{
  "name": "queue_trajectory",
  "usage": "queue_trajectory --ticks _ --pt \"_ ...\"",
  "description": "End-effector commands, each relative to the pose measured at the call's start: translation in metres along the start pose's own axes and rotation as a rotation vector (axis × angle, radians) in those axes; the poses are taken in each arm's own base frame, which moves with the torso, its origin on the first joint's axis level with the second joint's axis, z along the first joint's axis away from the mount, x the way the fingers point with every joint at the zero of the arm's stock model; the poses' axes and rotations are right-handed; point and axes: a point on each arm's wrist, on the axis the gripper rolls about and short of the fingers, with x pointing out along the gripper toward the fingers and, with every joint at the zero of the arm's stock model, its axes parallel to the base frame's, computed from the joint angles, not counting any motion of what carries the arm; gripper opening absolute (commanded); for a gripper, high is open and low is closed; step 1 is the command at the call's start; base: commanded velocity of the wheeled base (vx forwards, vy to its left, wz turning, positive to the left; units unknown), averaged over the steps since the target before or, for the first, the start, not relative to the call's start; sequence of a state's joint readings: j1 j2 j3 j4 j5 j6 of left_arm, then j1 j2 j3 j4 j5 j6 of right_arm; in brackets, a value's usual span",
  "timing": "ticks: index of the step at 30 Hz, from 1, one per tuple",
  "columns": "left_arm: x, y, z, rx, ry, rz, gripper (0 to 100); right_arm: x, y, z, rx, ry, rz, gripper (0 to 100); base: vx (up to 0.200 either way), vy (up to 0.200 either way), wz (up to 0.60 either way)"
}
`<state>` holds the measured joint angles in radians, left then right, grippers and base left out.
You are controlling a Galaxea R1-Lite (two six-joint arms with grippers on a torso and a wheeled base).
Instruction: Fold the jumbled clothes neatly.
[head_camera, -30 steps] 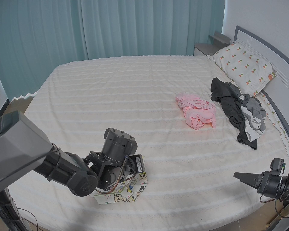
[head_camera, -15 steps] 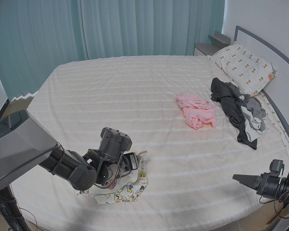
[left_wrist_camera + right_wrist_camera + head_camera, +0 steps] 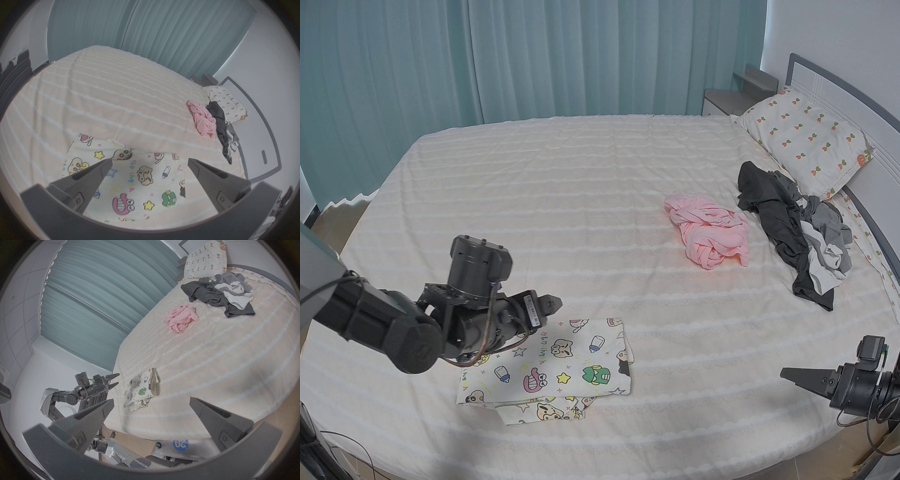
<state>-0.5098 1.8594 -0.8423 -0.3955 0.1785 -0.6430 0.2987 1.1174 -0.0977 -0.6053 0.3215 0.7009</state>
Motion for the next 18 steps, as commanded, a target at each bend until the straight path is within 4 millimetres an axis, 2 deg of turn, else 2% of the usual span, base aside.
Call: queue_trajectory --ticks 1,5,10,14,15,16,18 --pt "-0.05 0.035 0.012 -0.068 -0.018 -0.032 100 0.001 -0.002 -0.002 0.004 0.013 -0.005 100 0.0 0.0 0.0" --pt "-0.086 0.074 0.0 -0.159 0.034 -0.077 100 0.005 0.005 0.001 -0.015 0.02 0.012 100 0.0 0.0 0.0" --pt "-0.13 0.113 -0.019 -0.434 0.113 -0.222 100 0.022 0.023 0.018 -0.028 0.079 -0.006 100 0.0 0.0 0.0" --pt "-0.14 0.129 -0.043 -0.495 0.169 -0.217 100 0.043 0.035 0.03 -0.02 0.167 -0.039 100 0.0 0.0 0.0" --pt "-0.141 0.132 -0.05 -0.5 0.179 -0.208 100 0.056 0.038 0.032 -0.024 0.193 -0.046 100 0.0 0.0 0.0" --pt "-0.141 0.132 -0.05 -0.5 0.179 -0.208 100 0.056 0.038 0.032 -0.024 0.193 -0.046 100 0.0 0.0 0.0" --pt "-0.144 0.135 -0.06 -0.497 0.167 -0.215 100 0.083 0.042 0.031 -0.034 0.261 -0.059 100 0.0 0.0 0.0"
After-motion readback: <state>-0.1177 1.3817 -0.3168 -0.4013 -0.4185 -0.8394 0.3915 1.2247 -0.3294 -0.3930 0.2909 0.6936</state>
